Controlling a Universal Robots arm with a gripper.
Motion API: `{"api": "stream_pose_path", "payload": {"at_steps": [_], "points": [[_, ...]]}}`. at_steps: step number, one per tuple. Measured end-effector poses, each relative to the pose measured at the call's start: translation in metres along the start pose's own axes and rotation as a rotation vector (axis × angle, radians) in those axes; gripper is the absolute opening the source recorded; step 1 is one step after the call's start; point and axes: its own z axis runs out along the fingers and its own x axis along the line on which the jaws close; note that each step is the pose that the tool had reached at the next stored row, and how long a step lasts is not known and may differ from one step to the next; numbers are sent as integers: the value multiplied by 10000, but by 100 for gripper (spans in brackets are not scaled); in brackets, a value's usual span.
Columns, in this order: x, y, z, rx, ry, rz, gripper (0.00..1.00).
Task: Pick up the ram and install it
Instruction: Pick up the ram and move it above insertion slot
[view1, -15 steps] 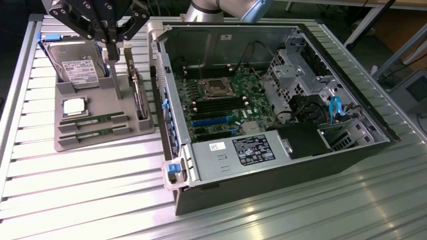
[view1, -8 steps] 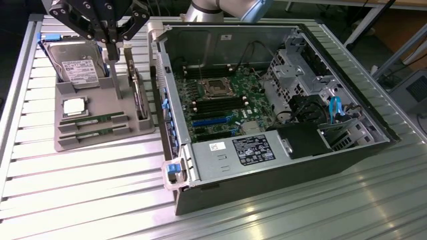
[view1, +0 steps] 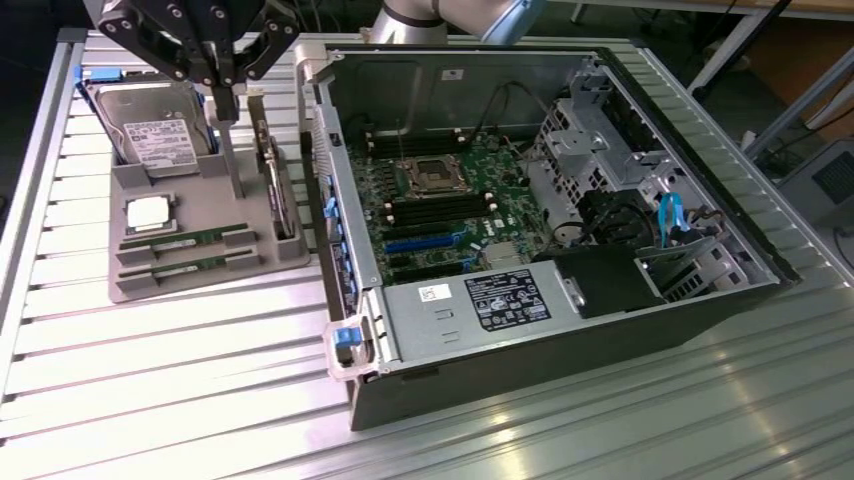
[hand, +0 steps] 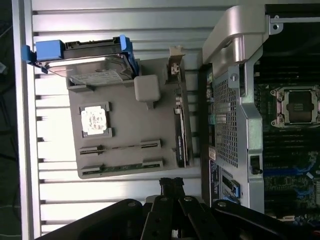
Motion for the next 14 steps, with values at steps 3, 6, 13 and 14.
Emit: {"api": "stream_pose_path", "payload": {"at_steps": [3, 6, 13, 14], "points": [[0, 0, 0, -5, 11, -240, 10], [0, 0, 0, -10, 28, -643, 10], [0, 0, 0, -28, 65, -1469, 10], [0, 0, 0, -29, 67, -1526, 10]]}}
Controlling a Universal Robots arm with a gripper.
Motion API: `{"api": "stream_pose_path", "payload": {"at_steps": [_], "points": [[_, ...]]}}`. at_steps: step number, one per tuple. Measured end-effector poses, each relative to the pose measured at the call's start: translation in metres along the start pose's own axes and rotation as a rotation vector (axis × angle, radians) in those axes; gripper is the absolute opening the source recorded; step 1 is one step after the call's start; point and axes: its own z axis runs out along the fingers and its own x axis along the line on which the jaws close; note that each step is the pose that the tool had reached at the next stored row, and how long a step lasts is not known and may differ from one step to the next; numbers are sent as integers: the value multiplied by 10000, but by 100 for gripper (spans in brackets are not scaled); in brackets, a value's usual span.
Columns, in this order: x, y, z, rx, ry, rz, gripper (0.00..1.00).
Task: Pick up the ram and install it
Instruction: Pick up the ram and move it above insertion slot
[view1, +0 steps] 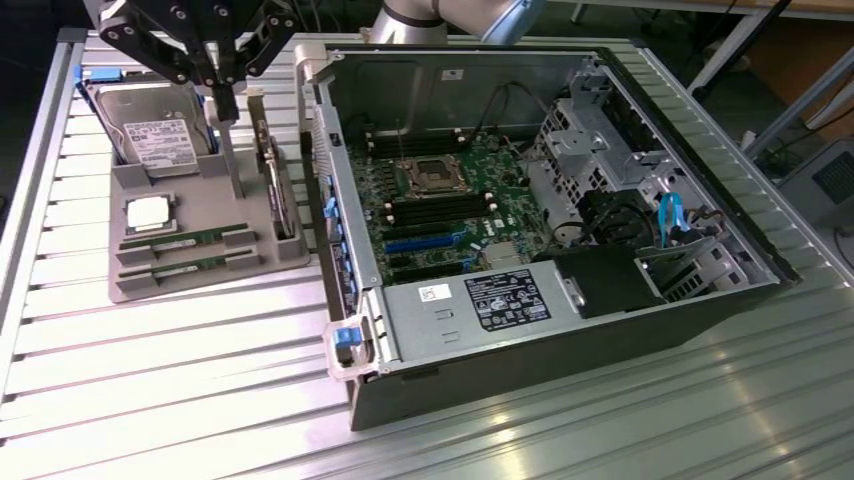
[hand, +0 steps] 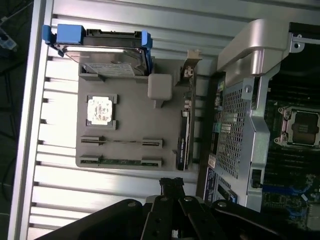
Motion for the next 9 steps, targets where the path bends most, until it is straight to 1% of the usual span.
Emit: {"api": "stream_pose_path", "payload": {"at_steps": [1, 5, 9], "points": [[0, 0, 0, -1, 3, -66, 10], [0, 0, 0, -13, 26, -605, 10], [0, 0, 0, -15, 37, -828, 10]]}}
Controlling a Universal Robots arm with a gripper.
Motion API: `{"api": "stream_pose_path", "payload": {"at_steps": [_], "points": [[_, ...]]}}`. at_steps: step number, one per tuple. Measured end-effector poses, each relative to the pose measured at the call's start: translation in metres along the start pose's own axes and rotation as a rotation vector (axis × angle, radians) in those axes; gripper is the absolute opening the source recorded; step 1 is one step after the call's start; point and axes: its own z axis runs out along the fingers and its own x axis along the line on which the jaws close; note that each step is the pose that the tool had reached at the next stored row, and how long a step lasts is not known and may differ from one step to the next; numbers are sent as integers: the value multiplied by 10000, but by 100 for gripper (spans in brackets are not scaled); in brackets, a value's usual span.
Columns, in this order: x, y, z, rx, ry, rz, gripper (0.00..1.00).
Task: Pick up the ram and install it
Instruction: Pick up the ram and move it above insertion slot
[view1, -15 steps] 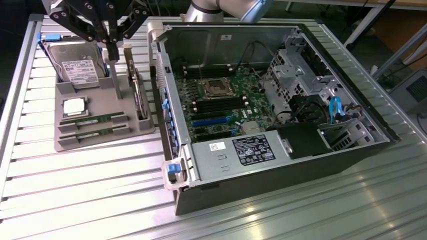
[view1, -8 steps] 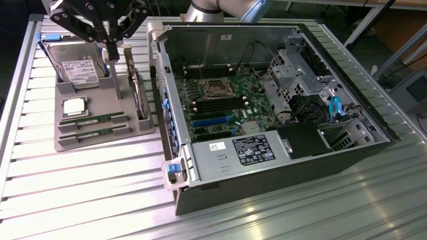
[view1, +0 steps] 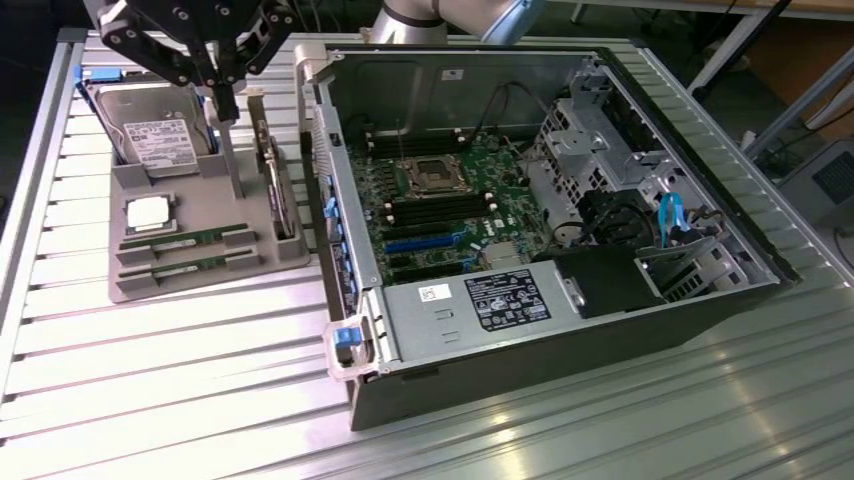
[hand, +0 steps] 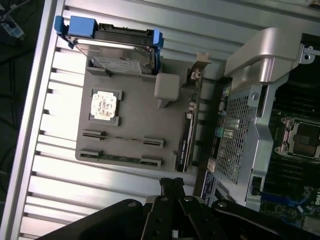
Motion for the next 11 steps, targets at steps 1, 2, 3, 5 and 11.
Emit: {"api": "stream_pose_path", "payload": {"at_steps": [1, 2, 3, 5, 11], "points": [[0, 0, 0, -1, 5, -111, 10], [0, 0, 0, -2, 13, -291, 10], [0, 0, 0, -4, 18, -399, 10], [0, 0, 0, -6, 28, -617, 10], [0, 0, 0, -4, 55, -1160, 10]]}}
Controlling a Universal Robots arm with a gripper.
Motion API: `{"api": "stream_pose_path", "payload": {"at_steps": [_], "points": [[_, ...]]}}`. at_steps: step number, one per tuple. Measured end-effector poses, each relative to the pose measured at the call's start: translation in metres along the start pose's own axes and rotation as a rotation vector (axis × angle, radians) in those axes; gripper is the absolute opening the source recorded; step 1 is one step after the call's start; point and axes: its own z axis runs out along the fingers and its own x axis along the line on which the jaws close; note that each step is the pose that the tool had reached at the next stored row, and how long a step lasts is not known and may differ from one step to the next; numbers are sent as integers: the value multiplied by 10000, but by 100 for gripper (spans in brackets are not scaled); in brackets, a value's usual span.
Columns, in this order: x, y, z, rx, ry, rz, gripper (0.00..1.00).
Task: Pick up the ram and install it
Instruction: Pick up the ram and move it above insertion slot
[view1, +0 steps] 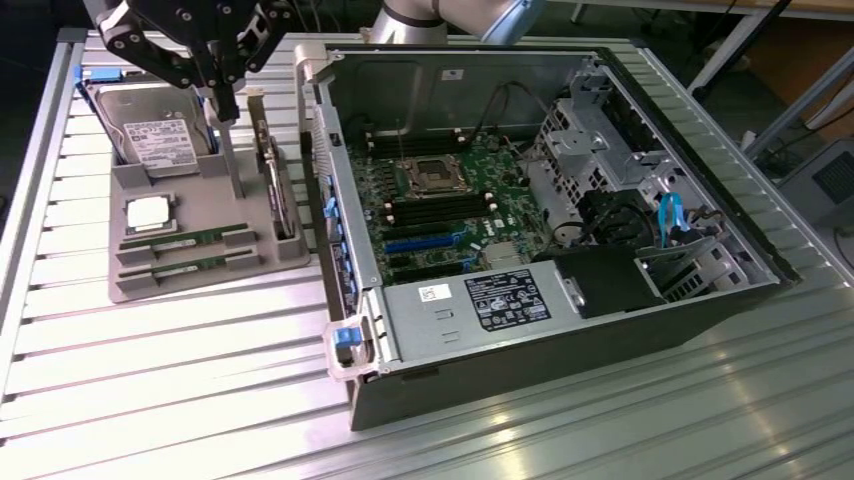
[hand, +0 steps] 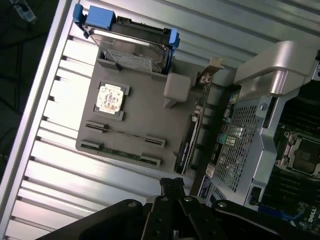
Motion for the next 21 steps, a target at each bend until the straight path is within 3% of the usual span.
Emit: {"api": "stream_pose_path", "payload": {"at_steps": [21], "points": [[0, 0, 0, 3, 81, -1653, 10]]}}
